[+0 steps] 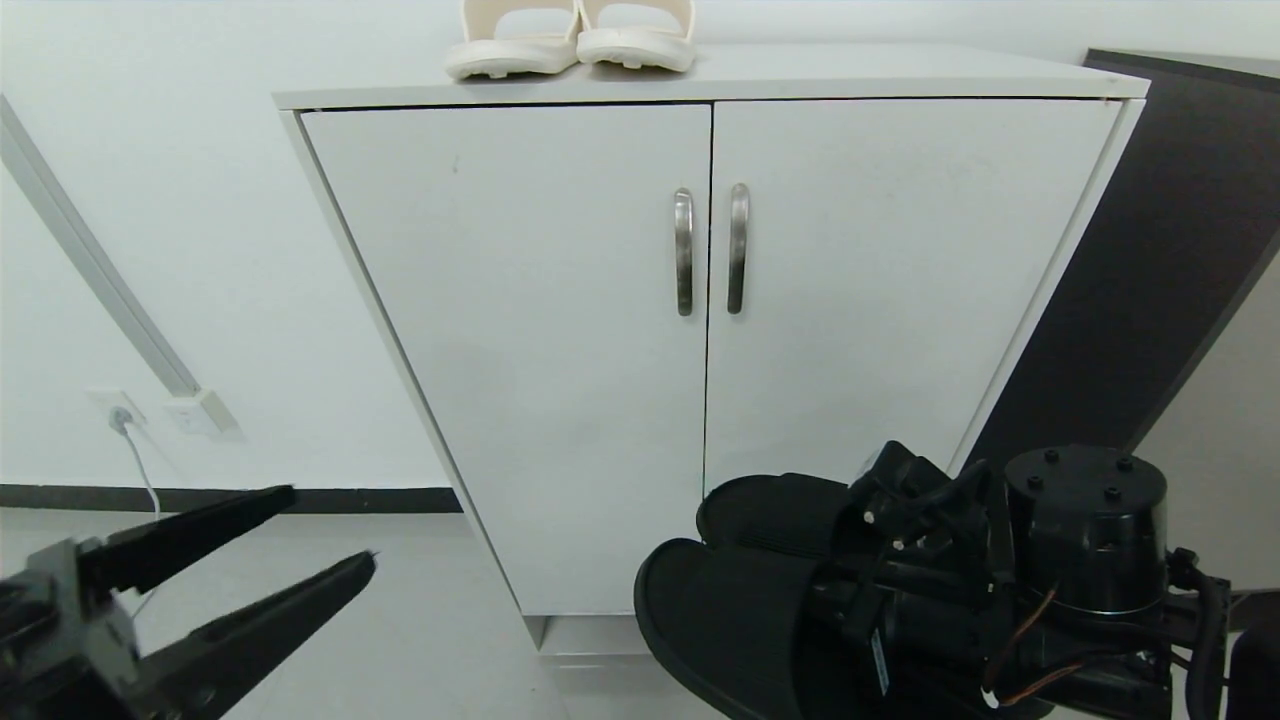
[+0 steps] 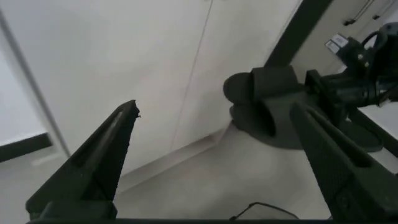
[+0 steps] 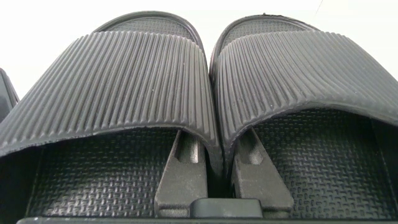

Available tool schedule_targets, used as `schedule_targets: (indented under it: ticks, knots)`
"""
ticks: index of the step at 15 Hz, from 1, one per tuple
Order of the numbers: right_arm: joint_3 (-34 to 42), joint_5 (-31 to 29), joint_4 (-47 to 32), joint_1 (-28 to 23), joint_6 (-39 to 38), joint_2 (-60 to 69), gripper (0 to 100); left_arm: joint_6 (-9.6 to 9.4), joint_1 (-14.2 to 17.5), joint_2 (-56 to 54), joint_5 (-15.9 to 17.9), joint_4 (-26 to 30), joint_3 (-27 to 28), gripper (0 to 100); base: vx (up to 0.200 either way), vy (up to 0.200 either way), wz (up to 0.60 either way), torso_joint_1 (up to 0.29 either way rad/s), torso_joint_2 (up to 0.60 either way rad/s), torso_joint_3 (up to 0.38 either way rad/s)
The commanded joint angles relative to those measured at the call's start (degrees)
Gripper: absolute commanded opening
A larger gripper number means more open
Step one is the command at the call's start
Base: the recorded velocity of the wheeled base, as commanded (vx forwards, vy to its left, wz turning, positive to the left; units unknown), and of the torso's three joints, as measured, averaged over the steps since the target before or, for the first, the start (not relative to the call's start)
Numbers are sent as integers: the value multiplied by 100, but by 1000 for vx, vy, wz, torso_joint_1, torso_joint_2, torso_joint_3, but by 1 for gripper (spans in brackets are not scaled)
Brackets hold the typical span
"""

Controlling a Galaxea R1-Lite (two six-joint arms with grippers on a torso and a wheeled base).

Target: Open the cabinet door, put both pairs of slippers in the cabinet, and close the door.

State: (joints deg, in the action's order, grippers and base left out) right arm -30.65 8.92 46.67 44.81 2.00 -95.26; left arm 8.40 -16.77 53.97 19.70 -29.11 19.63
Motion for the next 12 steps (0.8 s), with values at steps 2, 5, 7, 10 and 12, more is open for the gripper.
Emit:
schedule_targets:
  ticks: [2, 5, 7, 10, 12]
  knots:
    - [-3, 4, 0, 1, -7, -10, 0, 39, -827, 1608, -230, -314, 1122, 100, 0, 0, 0, 0, 0, 0]
    - [-3, 4, 0, 1, -24, -54, 0, 92, -1451, 2294, -239, -323, 1948, 100, 0, 0, 0, 0, 0, 0]
    - [24, 4, 0, 1, -24, -54, 0, 355, -2023, 2689, -300, -323, 2608, 100, 0, 0, 0, 0, 0, 0]
    - [24, 4, 0, 1, -24, -81, 0, 672, -2401, 3383, -318, -306, 3662, 100, 0, 0, 0, 0, 0, 0]
    - [24, 4, 0, -8, -24, -98, 0, 918, -2603, 3744, -282, -235, 4190, 100, 0, 0, 0, 0, 0, 0]
